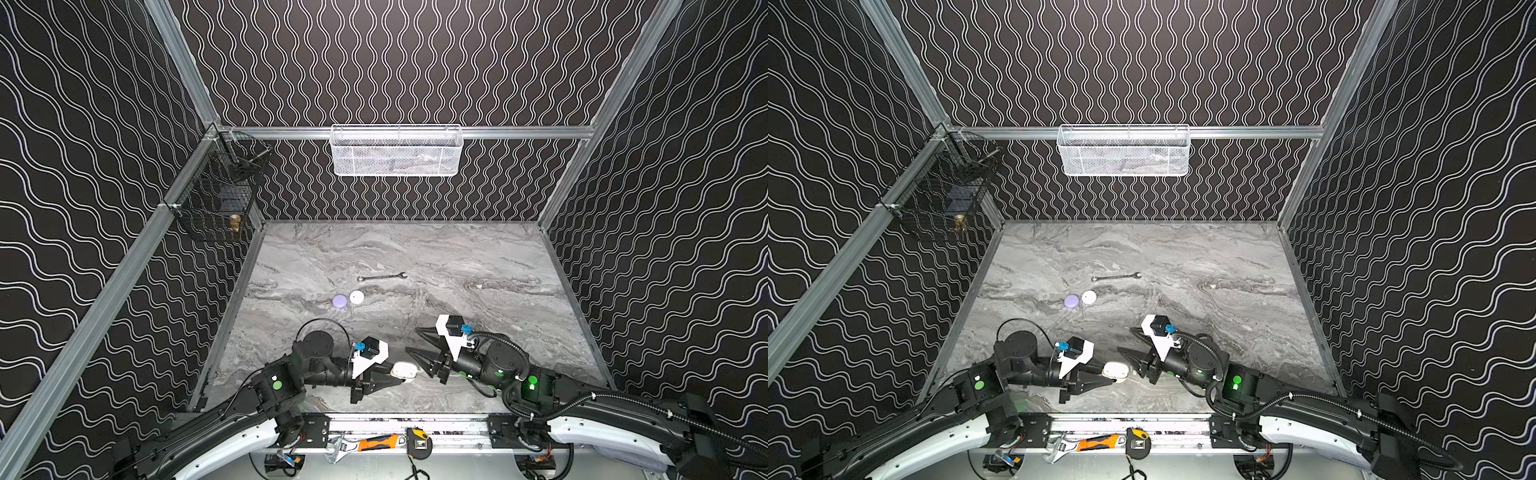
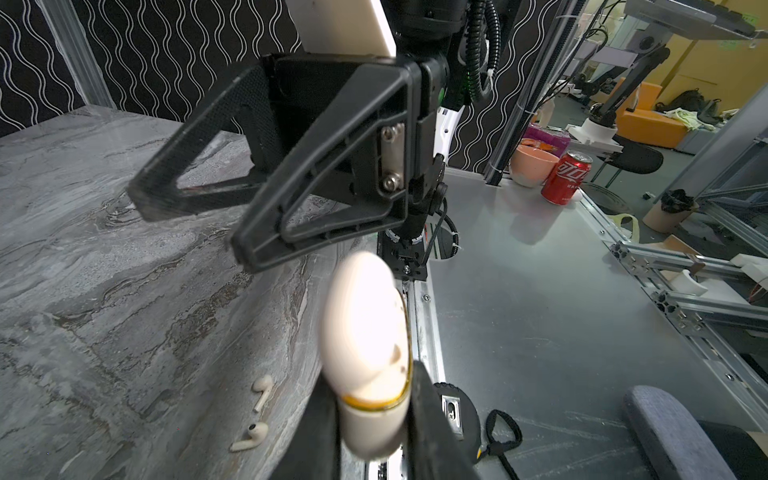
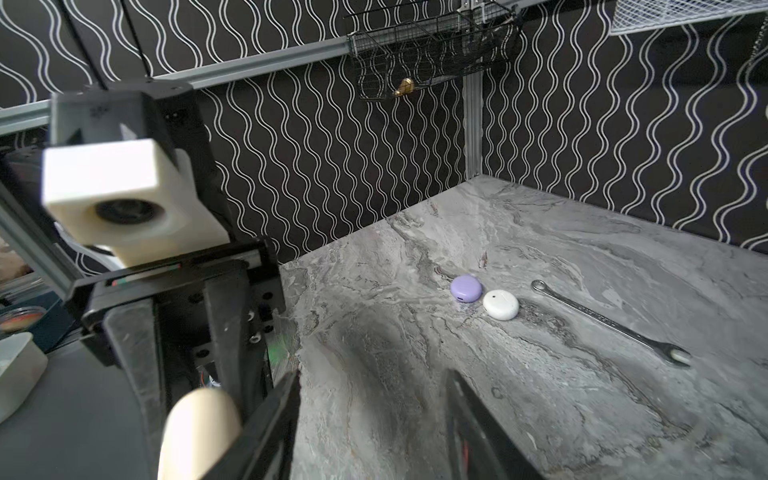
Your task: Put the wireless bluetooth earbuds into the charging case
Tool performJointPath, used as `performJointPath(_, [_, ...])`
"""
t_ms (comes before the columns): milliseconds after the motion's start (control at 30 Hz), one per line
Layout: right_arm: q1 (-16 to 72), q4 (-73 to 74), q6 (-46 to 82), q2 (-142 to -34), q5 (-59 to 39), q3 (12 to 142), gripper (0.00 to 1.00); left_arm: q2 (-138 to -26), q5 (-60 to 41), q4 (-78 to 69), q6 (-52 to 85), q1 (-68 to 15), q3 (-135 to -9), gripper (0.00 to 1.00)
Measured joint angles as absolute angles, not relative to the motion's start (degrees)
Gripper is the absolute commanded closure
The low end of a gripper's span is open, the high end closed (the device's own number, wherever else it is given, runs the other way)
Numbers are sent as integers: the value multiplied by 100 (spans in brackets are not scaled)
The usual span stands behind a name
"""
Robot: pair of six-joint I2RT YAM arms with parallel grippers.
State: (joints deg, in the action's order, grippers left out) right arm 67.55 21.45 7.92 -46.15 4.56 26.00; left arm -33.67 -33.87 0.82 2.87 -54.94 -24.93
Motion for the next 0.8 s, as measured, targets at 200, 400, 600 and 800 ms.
performJointPath(200, [6709, 1033, 1883, -4521, 1424, 3336, 34, -3321, -3371, -523, 480, -5448, -1962, 100])
performJointPath(400, [6486, -1162, 3514, -4593, 2196, 3841, 43, -3763, -3964, -1710, 1098, -4272, -1306, 100])
performJointPath(600, [6831, -1253, 3634, -3395, 1409, 2814, 36, -4488, -4775, -2932, 1822, -3291, -1050, 100])
performJointPath(800, [7205, -211, 3168, -3830, 832, 2453, 31, -4318, -5137, -3369, 2060, -3260, -961, 100])
